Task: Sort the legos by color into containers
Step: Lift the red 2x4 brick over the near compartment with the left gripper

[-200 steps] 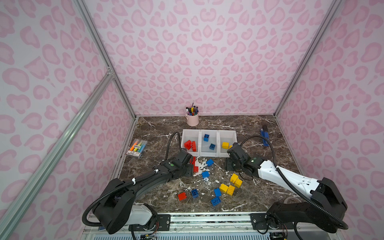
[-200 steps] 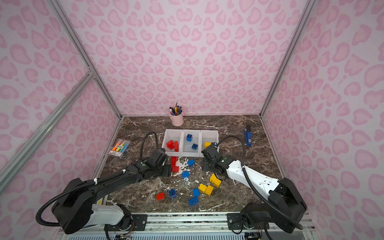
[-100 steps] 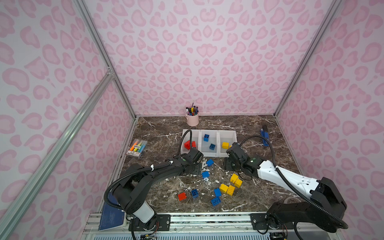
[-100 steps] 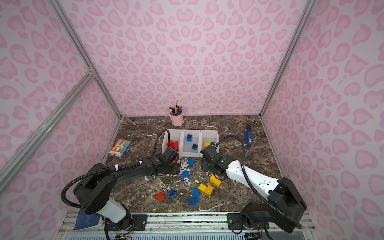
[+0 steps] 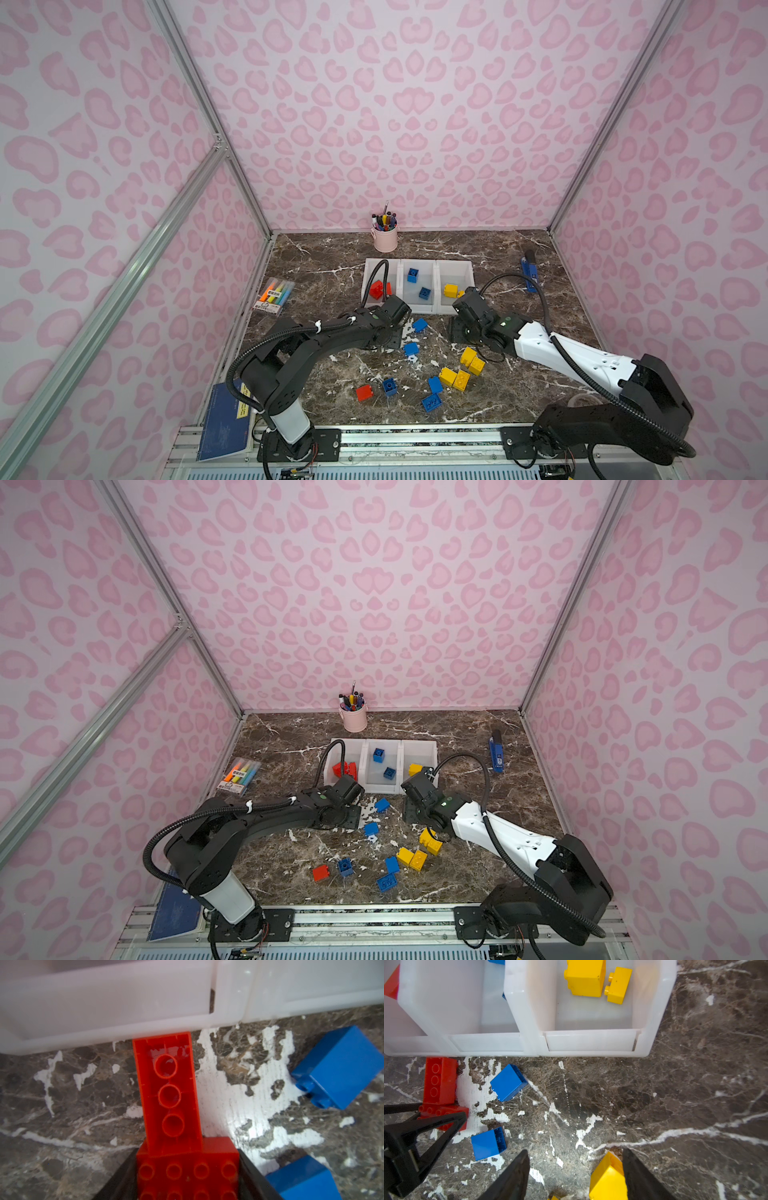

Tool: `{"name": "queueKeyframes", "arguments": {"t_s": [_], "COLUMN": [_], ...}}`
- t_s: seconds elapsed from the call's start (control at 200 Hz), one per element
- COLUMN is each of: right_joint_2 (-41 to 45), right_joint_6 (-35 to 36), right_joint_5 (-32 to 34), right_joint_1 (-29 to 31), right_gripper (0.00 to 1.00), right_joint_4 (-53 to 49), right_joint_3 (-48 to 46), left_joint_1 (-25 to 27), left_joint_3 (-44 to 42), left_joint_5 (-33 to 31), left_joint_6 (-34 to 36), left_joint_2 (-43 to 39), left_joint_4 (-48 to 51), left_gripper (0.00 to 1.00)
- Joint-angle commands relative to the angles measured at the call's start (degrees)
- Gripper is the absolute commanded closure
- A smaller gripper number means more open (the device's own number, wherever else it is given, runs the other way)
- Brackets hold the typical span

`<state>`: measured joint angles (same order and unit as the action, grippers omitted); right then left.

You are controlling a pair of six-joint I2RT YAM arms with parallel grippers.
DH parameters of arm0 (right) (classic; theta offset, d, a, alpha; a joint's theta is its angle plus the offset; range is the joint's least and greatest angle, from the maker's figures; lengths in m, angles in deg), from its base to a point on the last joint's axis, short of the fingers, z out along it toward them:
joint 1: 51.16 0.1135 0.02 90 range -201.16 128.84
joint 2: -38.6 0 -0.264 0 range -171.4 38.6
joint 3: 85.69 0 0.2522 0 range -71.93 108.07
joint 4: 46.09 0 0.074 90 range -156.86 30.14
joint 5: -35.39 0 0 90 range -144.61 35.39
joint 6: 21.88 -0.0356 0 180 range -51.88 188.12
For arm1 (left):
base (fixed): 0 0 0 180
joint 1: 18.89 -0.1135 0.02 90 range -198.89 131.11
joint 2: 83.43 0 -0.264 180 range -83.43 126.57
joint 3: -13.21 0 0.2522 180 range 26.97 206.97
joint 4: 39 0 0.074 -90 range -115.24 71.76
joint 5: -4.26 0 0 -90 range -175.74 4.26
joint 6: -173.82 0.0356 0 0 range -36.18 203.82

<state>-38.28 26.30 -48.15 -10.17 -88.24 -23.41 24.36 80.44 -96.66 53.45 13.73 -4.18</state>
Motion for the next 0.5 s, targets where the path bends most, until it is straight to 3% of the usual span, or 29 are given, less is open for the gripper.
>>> {"name": "queueKeyframes", "arguments": {"t_s": [0.0, 0.28, 0.495], "right_joint_2": [-0.24, 0.83, 1.1], "right_joint_6": [-0.45, -0.45, -0.36], "right_joint_5": [0.77, 1.32, 1.19], "right_joint_1": [0.05, 0.11, 0.11], "right_gripper": [0.29, 0.29, 0.29], "right_joint_4": [0.43, -0.45, -0.71], "right_joint_3": [-0.11, 0.26, 0.67], "left_joint_1": [0.3, 0.42, -6.76], "left_joint_3": [0.31, 1.89, 11.48], "left_joint_5": [-0.64, -2.54, -2.32], "left_joint_6": [0.01, 2.03, 8.77], "left_joint_2": [-0.4, -9.85, -6.93], "left_joint_4": [1.34, 4.7, 5.91], "left_gripper": [0.41, 0.42, 0.42]}}
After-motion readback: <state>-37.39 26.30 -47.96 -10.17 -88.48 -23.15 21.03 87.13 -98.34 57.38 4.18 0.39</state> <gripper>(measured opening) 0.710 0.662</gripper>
